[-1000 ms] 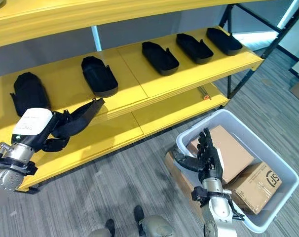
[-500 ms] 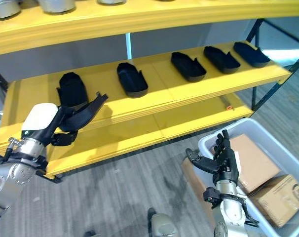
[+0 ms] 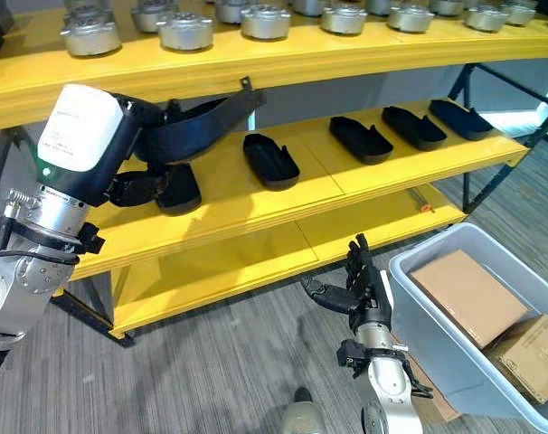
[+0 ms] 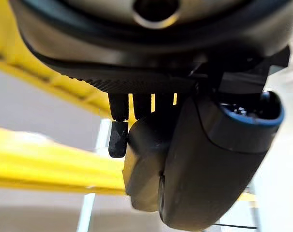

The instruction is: Move parts from the plastic box to the shelf.

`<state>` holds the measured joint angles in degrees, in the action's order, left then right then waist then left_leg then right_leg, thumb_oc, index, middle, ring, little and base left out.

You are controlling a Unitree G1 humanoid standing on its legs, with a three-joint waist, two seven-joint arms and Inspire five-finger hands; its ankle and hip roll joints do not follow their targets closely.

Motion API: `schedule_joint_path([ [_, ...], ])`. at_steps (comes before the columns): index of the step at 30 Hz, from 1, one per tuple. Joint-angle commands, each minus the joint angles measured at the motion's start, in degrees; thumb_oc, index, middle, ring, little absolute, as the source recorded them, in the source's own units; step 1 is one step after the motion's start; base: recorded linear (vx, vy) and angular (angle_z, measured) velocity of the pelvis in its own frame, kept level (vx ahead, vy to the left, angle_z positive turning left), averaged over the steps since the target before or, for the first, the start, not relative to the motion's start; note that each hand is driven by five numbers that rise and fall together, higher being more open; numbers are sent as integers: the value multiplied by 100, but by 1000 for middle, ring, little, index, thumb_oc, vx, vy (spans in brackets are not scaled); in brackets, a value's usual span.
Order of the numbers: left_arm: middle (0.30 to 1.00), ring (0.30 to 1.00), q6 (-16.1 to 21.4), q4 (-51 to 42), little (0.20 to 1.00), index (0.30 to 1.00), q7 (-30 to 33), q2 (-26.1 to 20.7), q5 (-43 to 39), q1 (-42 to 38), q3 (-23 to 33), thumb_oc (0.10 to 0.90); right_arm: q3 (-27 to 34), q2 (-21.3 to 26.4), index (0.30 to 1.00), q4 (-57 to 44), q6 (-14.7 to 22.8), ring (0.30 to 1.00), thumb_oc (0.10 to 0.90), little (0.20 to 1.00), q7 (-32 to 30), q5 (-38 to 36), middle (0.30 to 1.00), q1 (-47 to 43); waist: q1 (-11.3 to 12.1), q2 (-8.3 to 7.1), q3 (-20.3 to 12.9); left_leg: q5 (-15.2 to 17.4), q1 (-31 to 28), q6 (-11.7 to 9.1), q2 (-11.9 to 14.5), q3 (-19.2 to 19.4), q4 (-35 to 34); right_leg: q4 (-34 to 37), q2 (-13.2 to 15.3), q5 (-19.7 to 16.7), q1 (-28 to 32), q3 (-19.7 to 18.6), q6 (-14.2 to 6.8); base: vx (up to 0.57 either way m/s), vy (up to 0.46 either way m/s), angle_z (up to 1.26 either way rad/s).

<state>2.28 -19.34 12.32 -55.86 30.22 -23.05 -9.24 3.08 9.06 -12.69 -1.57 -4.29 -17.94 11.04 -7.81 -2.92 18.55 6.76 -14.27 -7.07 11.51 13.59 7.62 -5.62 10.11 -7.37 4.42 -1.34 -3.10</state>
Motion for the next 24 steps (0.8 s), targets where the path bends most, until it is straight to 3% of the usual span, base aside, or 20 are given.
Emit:
schedule_joint_path([
  [1,300,300,-144,-481,300,300,1326,-372,220,-1017,953,400,272,356,1000,-754,685,1000,900,1000,-41,230,1000,-279,-31,332,-598,-1177,-297,333,394,-301,-905,-144,239,197,421,63,97,-3,-7,-18],
  [3,300,300,-139,-472,300,300,1336,-383,215,-1015,952,400,265,353,1000,-753,687,1000,900,1000,-41,231,1000,-280,-37,326,-597,-1180,-302,333,393,-300,-910,-141,239,196,425,63,96,-1,-17,-11],
  [5,300,300,-179,-319,300,300,1392,-977,205,-663,1049,400,329,338,1000,-706,696,1000,900,1000,-13,253,1000,-212,85,315,-580,-1203,-321,319,419,-326,-969,-123,179,217,463,95,77,-5,-37,-3],
  [13,300,300,-128,243,300,300,1245,-1966,104,511,1184,400,492,223,1000,-578,646,1000,900,1000,61,269,1000,-109,234,349,-542,-1213,-361,301,501,-382,-1060,-134,77,248,475,165,37,-1,-25,9],
  [24,300,300,78,567,300,300,773,-2040,-137,1596,1237,400,641,-3,1000,-483,602,1000,900,1000,185,154,1000,1,301,381,-417,-1208,-404,287,558,-413,-1040,-222,2,263,440,178,42,0,0,0],
])
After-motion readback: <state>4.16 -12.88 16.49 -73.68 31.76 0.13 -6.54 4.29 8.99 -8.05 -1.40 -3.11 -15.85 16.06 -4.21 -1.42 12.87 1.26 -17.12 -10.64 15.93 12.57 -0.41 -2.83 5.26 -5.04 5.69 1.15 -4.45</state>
